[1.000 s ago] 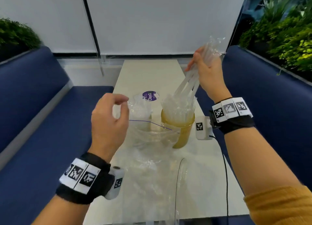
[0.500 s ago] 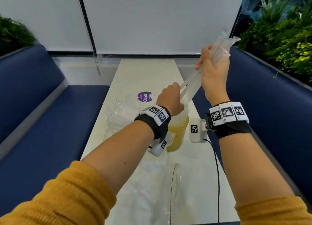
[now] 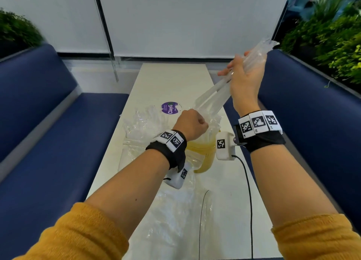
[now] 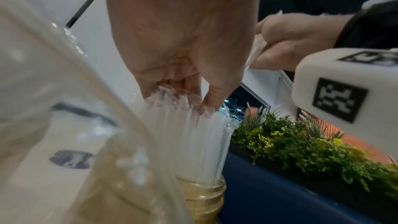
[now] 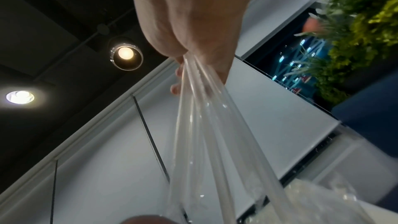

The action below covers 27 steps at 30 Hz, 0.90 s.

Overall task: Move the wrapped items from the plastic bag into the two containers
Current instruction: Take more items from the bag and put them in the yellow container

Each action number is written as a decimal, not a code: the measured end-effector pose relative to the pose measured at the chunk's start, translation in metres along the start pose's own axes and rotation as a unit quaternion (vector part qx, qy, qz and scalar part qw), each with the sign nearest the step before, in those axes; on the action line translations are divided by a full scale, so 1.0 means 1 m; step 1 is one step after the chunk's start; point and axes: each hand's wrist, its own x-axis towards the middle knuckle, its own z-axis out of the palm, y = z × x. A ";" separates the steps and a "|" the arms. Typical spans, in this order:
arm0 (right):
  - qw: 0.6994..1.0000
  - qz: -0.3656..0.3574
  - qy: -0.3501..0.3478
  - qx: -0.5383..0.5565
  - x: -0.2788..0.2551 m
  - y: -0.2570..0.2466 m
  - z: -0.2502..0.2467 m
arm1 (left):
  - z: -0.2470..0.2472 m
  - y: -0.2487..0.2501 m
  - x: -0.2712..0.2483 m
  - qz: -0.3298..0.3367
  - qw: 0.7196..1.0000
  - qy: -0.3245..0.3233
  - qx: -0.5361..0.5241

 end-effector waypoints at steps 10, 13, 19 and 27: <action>0.998 0.046 0.049 -0.004 -0.006 0.029 -0.007 | -0.004 -0.006 -0.012 0.024 1.000 0.003 -0.003; 0.999 0.032 0.004 0.017 -0.006 0.026 -0.006 | -0.002 -0.006 -0.013 0.017 1.000 -0.005 -0.004; 0.996 0.003 -0.088 0.002 -0.007 0.026 0.002 | 0.001 -0.007 -0.010 0.013 0.999 0.046 -0.025; 0.986 0.003 -0.165 0.001 -0.010 0.024 0.017 | 0.000 0.002 -0.004 -0.021 0.996 -0.020 0.081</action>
